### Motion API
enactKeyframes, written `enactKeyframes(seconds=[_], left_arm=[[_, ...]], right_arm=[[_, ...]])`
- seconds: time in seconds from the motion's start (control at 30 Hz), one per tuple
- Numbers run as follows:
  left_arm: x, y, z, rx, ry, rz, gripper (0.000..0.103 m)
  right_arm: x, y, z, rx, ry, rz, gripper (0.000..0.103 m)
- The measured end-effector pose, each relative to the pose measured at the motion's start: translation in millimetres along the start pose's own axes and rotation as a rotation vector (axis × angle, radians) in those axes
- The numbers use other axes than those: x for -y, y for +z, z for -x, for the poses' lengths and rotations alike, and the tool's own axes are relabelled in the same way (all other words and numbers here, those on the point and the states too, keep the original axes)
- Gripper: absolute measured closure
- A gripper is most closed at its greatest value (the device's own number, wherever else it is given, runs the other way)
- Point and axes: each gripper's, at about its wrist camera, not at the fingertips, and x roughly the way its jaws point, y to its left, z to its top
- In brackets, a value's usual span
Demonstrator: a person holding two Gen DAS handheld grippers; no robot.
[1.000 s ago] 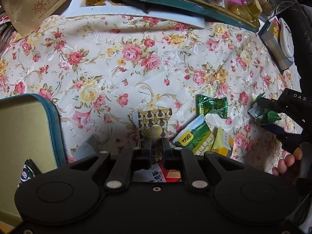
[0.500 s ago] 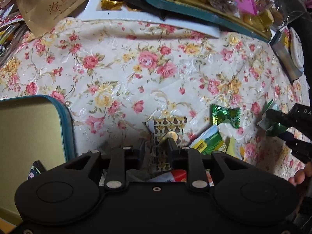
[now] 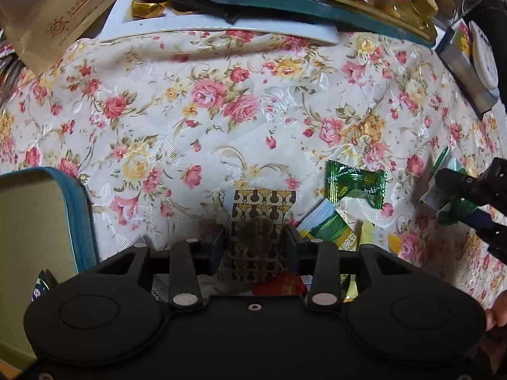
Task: Organize snacks
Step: 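Carry the brown heart-print candy in the left tool to the tray while the right tool carries the green bag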
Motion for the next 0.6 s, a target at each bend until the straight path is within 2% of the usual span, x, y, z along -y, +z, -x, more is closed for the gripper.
enactKeyframes(seconds=[0.13,0.2,0.4,0.6], left_arm=[[11.5,0.1,-1.2,0.016,0.04,-0.026,0.056],[14.8,0.7,-0.4,0.022,0.034,-0.04,0.062],[14.7,5.6,7.4,0.0,-0.039,0.001,0.063],[3.3,7.2,32.3,0.044,-0.089,0.024,0.063]], right_arm=[[0.4,-0.1,3.8,0.012,-0.001,0.008,0.065],[1.2,-0.1,4.7,0.012,-0.003,0.005,0.065],[-0.7,-0.9,18.0,0.024,0.013,0.002,0.065],[-4.7,-3.9,31.6,0.044,0.024,0.002,0.065]])
